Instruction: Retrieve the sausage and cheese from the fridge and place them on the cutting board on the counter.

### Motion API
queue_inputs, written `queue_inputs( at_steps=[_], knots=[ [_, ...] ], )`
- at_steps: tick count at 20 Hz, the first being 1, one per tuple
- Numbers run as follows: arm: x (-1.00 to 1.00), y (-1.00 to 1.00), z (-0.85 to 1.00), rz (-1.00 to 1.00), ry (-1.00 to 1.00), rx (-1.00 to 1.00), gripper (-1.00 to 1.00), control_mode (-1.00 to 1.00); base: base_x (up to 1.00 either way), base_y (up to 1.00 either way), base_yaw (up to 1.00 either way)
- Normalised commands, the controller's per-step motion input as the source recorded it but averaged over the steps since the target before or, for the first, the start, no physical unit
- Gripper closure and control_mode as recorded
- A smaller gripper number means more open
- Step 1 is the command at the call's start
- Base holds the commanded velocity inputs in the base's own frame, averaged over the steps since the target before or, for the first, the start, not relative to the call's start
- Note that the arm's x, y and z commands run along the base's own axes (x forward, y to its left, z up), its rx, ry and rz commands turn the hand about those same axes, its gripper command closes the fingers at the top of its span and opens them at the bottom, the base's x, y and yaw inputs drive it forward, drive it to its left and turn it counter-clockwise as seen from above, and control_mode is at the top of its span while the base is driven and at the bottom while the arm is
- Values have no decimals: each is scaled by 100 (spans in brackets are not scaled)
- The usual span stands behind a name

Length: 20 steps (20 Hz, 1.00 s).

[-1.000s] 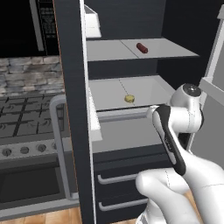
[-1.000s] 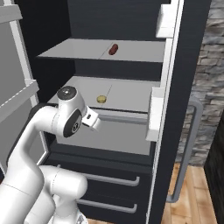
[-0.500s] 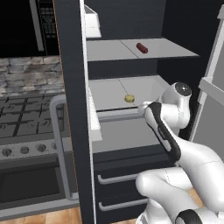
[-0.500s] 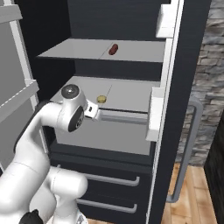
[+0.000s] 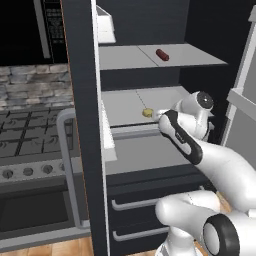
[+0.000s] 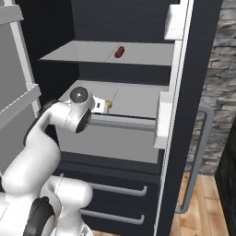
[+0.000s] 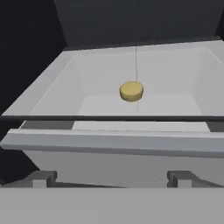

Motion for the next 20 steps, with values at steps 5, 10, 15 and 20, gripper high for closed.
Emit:
queue_inputs(
  at_steps=[5, 10, 15, 20],
  knots=[
    [70, 8, 5, 2, 3, -7, -100, -100, 0, 0, 0],
    [53, 0, -13, 1, 15, -3, -100, -100, 0, 0, 0],
    [47, 0, -21, 0, 0, -3, -100, -100, 0, 0, 0],
    [40, 0, -25, 0, -2, -8, -100, -100, 0, 0, 0]
  ],
)
